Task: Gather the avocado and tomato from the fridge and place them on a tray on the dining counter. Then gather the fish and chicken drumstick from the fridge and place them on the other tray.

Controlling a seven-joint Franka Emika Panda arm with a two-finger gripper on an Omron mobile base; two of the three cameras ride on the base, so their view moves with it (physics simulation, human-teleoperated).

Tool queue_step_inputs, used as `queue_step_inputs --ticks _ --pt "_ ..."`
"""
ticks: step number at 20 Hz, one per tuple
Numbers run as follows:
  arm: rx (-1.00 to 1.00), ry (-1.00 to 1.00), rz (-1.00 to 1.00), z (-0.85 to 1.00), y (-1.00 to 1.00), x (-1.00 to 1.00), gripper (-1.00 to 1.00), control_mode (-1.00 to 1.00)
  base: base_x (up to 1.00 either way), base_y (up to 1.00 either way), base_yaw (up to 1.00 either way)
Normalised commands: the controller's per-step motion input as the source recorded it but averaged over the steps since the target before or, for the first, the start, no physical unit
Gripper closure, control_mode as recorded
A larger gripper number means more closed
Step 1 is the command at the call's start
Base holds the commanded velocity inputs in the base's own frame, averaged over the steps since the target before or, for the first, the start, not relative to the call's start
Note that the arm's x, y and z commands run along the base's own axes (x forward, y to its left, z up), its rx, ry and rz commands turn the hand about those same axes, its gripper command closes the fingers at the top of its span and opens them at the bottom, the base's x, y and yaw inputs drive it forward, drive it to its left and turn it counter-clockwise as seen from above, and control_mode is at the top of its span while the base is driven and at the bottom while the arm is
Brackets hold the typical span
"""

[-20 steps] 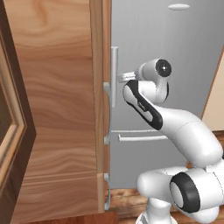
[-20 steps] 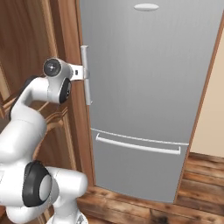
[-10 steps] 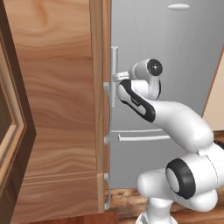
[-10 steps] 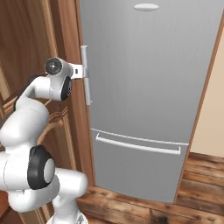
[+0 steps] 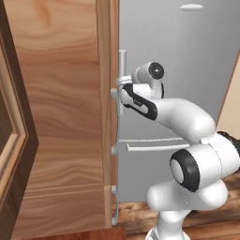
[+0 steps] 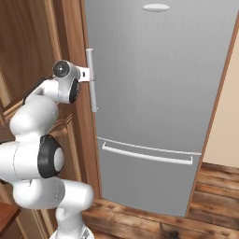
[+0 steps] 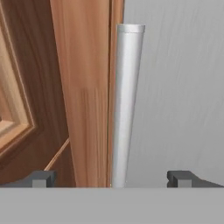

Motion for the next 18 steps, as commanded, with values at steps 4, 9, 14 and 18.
queue_step_inputs --ticks 4,9,14,18 --pt "0.00 0.00 0.00 -0.01 0.00 0.34 -1.00 -1.00 0.00 0.00 0.00" --pt "0.00 0.00 0.00 -0.03 -0.04 0.28 -1.00 -1.00 0.00 0.00 0.00" --pt "0.00 0.00 -0.01 -0.11 0.00 0.43 -1.00 -1.00 0.00 0.00 0.00" --pt "0.00 -0.02 -0.04 -0.08 0.00 0.41 -1.00 -1.00 0.00 0.00 0.00"
